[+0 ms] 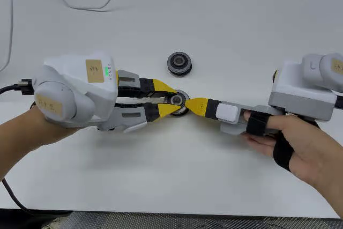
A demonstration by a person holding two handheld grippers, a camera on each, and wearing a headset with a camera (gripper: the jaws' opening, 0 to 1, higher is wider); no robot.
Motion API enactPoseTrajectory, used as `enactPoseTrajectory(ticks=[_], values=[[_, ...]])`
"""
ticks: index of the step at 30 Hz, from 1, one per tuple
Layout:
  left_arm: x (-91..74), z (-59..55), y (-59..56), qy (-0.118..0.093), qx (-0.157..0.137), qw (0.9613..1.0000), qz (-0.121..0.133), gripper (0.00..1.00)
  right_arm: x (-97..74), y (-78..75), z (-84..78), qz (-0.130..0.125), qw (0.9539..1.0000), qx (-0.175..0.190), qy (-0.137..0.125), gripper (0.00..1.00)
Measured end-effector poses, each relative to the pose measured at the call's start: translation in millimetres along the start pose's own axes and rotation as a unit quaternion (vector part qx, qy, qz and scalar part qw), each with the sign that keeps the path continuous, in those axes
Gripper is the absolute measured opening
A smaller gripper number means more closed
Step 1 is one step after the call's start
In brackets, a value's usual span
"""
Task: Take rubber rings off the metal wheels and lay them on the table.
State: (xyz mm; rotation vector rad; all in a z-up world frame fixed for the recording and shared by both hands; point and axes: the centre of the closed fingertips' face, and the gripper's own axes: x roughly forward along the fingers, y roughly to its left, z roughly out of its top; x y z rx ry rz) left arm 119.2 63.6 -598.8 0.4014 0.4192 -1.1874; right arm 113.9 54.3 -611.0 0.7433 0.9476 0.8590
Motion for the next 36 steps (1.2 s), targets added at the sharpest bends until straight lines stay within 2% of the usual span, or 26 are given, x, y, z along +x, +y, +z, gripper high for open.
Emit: enactPoseTrajectory(ticks=[4,12,15,18,30,36], values=[[0.0,-0.1,0.0,0.0,-0.001,1.0,0.0,0.13,-3.3,0.2,2.8,0.006,0.9999,0.007,-0.009,0.06],[0.0,0.1,-0.2,0.0,-0.001,1.0,0.0,0.13,-2.0,0.8,2.1,0.006,0.9999,0.008,-0.003,0.04],[-0.2,0.2,-0.4,0.001,-0.001,1.0,0.0,0.13,-2.0,1.1,2.0,0.0,0.9999,0.01,-0.001,0.03],[-0.5,0.2,-0.6,0.001,0.0,1.0,0.0,0.13,-1.7,2.1,2.5,-0.01,0.9999,-0.009,0.008,0.03],[-0.9,0.1,-0.2,0.001,-0.002,1.0,0.001,0.13,-2.5,2.1,2.8,-0.037,0.9988,-0.028,0.017,0.01],[-1.1,0.1,0.0,0.001,-0.001,1.0,0.002,0.12,-3.0,3.7,2.9,-0.042,0.998,-0.042,0.021,0.01]])
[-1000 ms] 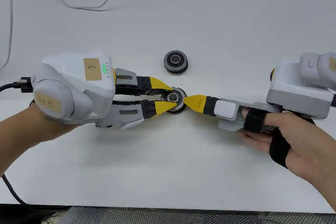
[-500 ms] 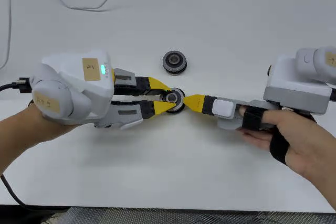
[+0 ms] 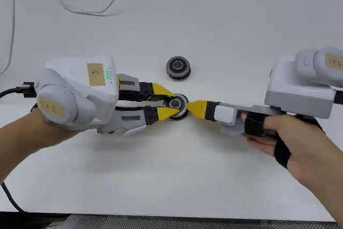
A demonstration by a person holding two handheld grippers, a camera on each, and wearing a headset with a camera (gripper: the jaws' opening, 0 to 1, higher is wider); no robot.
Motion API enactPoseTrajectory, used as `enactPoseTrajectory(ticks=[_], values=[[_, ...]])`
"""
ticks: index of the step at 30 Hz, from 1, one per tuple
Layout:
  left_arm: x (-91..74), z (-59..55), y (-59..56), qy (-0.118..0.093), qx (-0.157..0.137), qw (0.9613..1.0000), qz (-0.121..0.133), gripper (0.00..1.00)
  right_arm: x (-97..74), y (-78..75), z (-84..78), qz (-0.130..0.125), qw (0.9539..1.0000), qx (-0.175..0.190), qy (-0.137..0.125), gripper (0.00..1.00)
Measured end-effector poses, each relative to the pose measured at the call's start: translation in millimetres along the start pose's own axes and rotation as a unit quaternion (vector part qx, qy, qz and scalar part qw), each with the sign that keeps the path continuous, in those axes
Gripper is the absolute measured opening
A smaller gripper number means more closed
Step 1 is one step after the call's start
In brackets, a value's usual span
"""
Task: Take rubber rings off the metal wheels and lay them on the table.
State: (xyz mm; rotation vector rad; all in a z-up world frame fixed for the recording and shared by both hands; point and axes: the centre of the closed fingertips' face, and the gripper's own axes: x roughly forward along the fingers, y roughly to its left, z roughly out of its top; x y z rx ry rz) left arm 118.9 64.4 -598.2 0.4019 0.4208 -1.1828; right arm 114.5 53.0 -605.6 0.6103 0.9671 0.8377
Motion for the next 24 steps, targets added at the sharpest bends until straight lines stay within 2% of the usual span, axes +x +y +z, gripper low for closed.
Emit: enactPoseTrajectory(ticks=[18,24], values=[[-0.1,-2.5,1.6,-0.001,0.001,1.0,0.005,0.12,-1.4,7.5,-0.5,0.009,0.9996,-0.025,0.013,0.0],[0.1,-4.5,2.5,-0.002,0.001,1.0,0.005,0.12,-1.6,10.1,-0.8,0.011,0.9987,-0.046,0.018,0.0]])
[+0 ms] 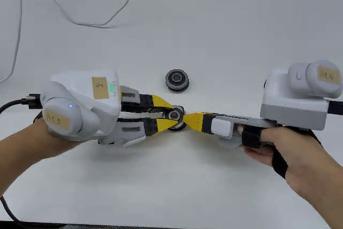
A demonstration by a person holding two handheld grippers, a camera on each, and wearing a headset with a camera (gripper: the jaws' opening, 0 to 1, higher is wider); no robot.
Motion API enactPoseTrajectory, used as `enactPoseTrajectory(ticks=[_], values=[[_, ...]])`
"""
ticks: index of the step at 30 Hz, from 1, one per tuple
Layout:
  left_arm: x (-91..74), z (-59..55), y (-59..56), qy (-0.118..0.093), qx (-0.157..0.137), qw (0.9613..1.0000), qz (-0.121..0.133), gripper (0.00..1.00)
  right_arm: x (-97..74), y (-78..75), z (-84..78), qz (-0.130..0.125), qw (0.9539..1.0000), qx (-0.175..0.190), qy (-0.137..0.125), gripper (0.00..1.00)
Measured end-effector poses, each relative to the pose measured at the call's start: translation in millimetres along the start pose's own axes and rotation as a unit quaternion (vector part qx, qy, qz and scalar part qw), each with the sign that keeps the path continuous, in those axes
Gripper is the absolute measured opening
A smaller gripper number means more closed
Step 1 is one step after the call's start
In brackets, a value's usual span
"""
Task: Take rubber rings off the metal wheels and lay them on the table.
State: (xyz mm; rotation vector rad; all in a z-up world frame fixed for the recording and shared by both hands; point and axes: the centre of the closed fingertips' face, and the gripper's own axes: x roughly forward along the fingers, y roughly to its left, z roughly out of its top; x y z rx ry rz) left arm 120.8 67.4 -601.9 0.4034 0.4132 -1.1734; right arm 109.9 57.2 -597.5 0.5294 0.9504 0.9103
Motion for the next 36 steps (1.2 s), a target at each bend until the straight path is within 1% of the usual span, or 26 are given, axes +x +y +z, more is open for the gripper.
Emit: enactPoseTrajectory(ticks=[4,15,24,31,36], values=[[0.2,-0.6,0.3,-0.002,-0.001,1.0,0.001,0.12,0.0,1.1,0.0,0.001,0.9999,-0.01,0.004,0.0],[0.9,-0.7,0.1,-0.003,-0.001,1.0,0.003,0.12,0.0,5.7,-0.4,-0.005,0.9981,-0.06,0.017,0.0],[0.7,-0.3,-0.7,-0.005,-0.002,1.0,0.007,0.12,0.7,12.2,1.6,0.001,0.9967,-0.079,0.02,0.0],[0.8,-0.3,-0.7,-0.006,-0.002,0.9999,0.009,0.12,-1.0,11.5,0.1,-0.005,0.995,-0.096,0.026,0.0],[0.7,-0.5,-0.7,-0.006,-0.002,0.9999,0.011,0.12,-1.7,14.1,-0.6,-0.01,0.9933,-0.112,0.028,0.0]])
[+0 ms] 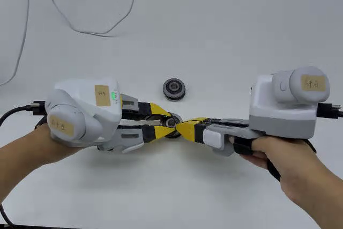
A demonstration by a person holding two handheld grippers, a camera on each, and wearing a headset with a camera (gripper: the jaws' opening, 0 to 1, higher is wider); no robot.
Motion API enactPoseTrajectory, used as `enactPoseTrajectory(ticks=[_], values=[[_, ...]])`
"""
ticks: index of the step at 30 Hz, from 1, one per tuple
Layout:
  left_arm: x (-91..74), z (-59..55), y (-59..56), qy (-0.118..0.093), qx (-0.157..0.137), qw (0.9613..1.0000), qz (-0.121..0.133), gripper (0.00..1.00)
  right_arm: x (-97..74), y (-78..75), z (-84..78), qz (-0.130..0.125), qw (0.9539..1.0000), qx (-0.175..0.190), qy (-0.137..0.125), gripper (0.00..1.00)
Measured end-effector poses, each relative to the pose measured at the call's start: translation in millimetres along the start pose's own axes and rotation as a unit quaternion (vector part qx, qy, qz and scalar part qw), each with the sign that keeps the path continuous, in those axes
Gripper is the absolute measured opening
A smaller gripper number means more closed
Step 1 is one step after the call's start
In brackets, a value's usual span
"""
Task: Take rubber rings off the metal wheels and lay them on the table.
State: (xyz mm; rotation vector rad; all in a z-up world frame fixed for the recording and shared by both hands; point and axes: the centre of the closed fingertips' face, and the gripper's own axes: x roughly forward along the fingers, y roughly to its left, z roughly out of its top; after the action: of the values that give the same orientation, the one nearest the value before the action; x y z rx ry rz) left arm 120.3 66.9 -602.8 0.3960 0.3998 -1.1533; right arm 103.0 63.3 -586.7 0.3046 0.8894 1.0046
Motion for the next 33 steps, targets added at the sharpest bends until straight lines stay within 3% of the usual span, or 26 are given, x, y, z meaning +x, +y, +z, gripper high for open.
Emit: enactPoseTrajectory(ticks=[13,16,19,21,33], values=[[0.0,2.1,1.1,0.002,0.008,0.9999,0.01,0.13,-0.7,-7.1,0.4,-0.024,0.9997,-0.007,-0.001,0.0],[-1.4,6.3,1.8,-0.002,0.002,0.9999,0.012,0.15,-0.8,-8.5,2.2,-0.026,0.9996,-0.008,-0.005,0.0],[-6.7,16.4,3.7,-0.022,-0.011,0.9996,0.014,0.18,-0.8,-9.6,3.6,-0.028,0.9996,-0.004,-0.008,0.01],[-9.2,18.3,4.2,-0.02,-0.007,0.9997,0.015,0.2,-0.6,-9.0,3.9,-0.028,0.9996,-0.003,-0.009,0.01],[-41.3,28.8,21.3,-0.045,-0.048,0.9959,0.063,0.36,1.1,12.6,8.2,0.009,0.9996,0.021,-0.015,0.01]])
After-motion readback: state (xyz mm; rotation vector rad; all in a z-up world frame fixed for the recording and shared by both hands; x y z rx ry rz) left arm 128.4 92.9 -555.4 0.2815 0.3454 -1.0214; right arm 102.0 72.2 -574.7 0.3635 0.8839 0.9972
